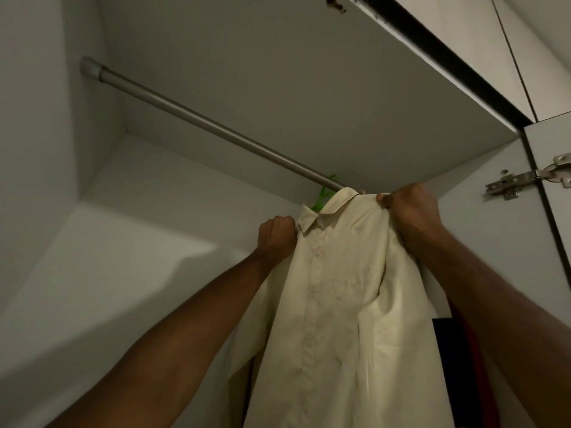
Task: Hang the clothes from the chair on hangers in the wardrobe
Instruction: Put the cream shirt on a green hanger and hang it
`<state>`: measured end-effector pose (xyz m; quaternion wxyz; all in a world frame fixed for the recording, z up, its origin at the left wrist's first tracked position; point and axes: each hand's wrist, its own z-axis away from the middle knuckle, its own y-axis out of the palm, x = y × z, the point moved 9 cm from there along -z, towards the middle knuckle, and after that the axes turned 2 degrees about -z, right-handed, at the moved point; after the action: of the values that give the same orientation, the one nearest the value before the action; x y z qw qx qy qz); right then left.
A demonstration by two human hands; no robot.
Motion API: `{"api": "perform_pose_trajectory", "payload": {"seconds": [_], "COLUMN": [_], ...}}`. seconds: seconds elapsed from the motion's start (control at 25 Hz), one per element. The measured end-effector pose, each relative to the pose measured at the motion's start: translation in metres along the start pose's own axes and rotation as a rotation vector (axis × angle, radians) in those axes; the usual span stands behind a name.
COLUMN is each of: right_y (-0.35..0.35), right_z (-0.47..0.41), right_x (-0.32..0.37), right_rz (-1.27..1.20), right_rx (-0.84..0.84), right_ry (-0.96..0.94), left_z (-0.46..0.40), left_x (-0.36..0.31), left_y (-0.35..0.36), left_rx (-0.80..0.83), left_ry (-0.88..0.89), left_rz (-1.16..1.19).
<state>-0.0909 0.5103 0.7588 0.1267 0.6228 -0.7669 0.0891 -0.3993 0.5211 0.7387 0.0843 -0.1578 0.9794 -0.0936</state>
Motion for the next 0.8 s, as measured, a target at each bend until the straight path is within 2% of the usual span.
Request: {"api": "perform_pose_trajectory", "payload": {"seconds": [0.4,0.6,0.72,0.8], "right_y": [-0.023,-0.029,-0.030,-0.029], "right_z": [0.016,0.016,0.018,0.018], "right_x": [-0.001,-0.014,-0.022,-0.025], "right_rz": [0.032,0.022,0.021,0.025], "right_rx": [0.011,0.019,0.022,0.015], "right_ry": [0.014,0.071,0.088,0.098], "left_z": [0.026,0.039,0.042,0.040], "left_x": [-0.020,-0.038,-0.053,-0.068], "left_y": [-0.005,-0.022,-0.044,-0.050], "left_rx": [0.049,-0.007,-0.082,-0.073], "left_ry": [0.022,0.066,0.070,0.135], "left_rz": [0.045,0.135,0.324,0.421]}}
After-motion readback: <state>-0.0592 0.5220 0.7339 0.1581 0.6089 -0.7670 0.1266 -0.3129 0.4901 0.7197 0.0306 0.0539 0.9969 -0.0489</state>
